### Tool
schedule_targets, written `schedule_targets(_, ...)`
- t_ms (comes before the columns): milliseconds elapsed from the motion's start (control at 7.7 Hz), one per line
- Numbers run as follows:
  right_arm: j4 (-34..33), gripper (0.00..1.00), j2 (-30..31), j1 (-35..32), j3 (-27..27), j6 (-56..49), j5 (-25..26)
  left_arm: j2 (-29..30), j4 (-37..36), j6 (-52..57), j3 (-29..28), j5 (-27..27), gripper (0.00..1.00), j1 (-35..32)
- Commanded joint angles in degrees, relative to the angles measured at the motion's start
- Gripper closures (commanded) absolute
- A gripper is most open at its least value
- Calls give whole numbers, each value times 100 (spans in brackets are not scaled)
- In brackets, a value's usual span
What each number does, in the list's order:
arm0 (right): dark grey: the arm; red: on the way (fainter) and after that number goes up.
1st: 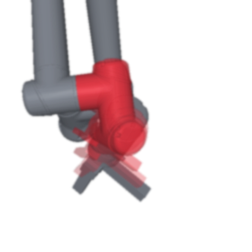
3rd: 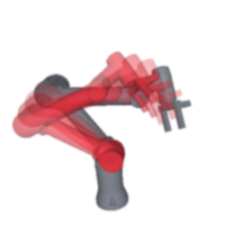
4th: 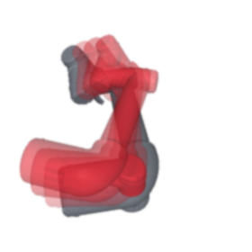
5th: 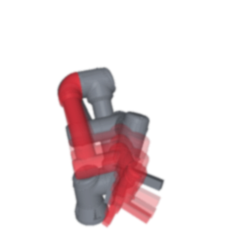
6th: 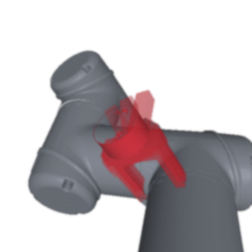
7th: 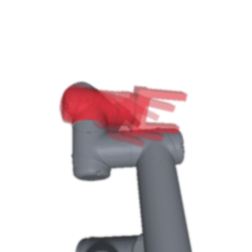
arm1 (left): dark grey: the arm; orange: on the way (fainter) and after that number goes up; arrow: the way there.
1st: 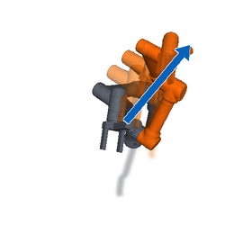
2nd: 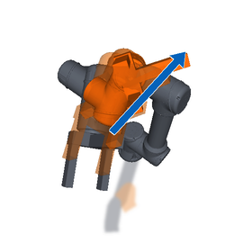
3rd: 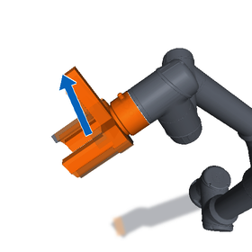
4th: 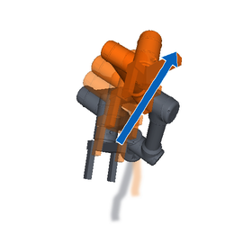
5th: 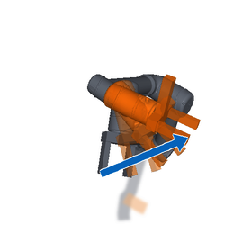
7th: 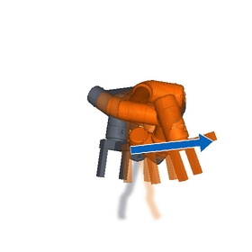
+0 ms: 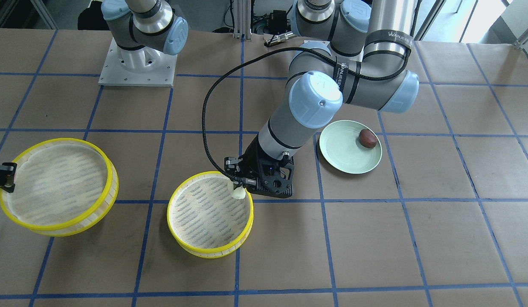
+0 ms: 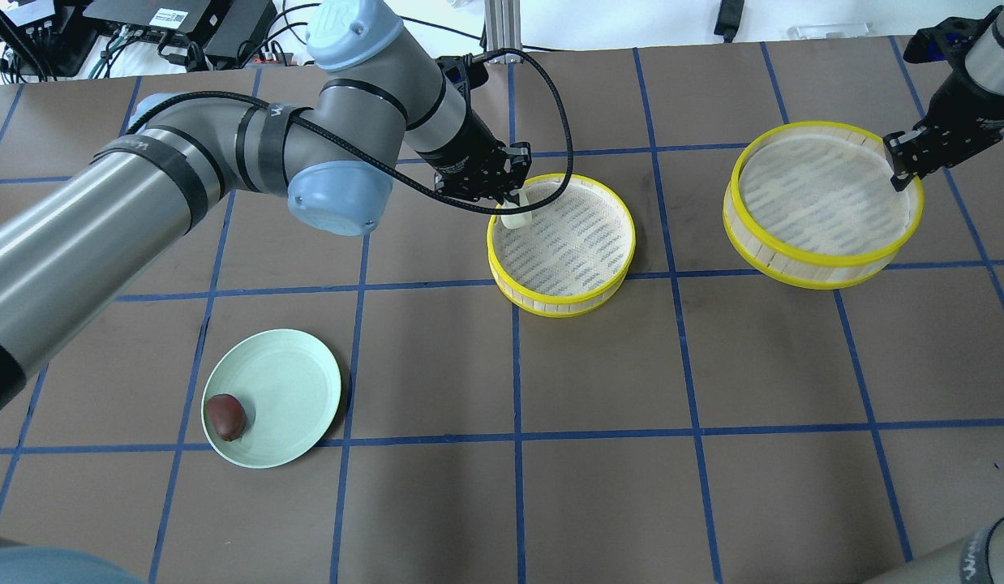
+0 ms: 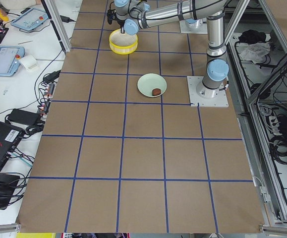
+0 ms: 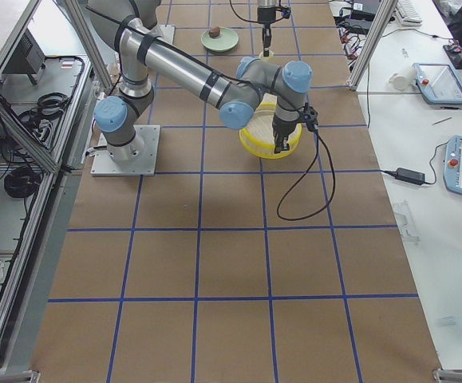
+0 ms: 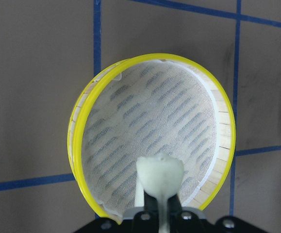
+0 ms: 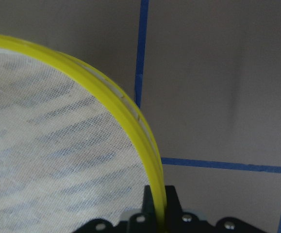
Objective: Place buns in different layers of steamer
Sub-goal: 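Carry the white bun into the lower steamer tier and release it with the left gripper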
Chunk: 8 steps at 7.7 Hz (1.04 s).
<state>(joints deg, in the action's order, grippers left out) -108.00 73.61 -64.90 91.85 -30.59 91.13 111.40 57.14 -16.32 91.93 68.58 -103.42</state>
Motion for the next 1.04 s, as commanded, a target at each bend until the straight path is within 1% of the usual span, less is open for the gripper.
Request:
schedule_targets(0,-1,100,-13,3,17,-35,-8,469,-580,-12,-17,-64,96,-125)
schedule_targets(260,-1,100,-13,3,25,-35,-16,532,-634,-11,-17,-64,76,-134)
schedule_targets(389,-1,100,-13,3,25,-26,-16,558,-625,-20,-17,-73,65,-134)
schedule_targets(519,-1,100,-13,3,25,-26,-16,637,-642,-12,-17,-316,57,-160)
schedule_targets(649,-1,100,-13,3,25,-35,-8,690,-747,-20,-17,-449,43,-213)
schedule_targets(779,-1,100,-13,3,25,-26,-16,690,-748,-133,-17,-459,31,-222)
schedule_targets(909,-1,100,-22,3,25,-44,-8,690,-748,-274,-17,-459,22,-222)
